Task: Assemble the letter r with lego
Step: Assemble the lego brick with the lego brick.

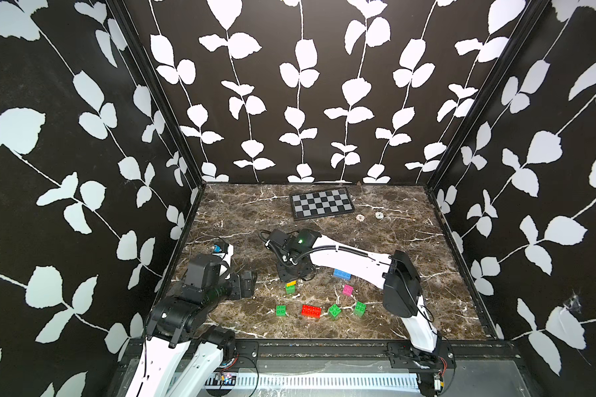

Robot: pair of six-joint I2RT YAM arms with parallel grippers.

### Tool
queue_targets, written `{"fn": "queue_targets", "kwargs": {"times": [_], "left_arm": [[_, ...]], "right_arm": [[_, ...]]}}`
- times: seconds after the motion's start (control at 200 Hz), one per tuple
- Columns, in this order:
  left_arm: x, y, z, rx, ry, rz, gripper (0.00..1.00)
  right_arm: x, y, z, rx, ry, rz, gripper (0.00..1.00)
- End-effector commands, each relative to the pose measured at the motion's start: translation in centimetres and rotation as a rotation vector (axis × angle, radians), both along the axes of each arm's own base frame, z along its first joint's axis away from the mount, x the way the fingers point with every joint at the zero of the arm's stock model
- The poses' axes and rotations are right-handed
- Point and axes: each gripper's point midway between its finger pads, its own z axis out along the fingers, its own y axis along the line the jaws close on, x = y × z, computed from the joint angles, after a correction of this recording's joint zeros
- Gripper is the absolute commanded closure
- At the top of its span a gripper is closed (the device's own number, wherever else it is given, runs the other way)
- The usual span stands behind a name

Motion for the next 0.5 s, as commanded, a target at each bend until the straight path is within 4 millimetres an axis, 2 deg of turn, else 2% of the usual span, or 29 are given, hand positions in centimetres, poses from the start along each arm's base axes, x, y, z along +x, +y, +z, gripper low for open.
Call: {"fn": "queue_targets", "kwargs": {"times": [0.0, 0.495], "left_arm": [[-1.0, 0.2, 0.6, 0.0, 0.004, -0.008, 0.01], [-1.0, -0.1, 0.4, -0.012, 0.004, -0.024, 0.01]], "right_arm": [[-0.1, -0.2, -0.5, -0.029, 0.021, -0.019, 1.0], [0.0, -0.6, -2.5, -0.1, 0.039, -0.039, 1.0]]}}
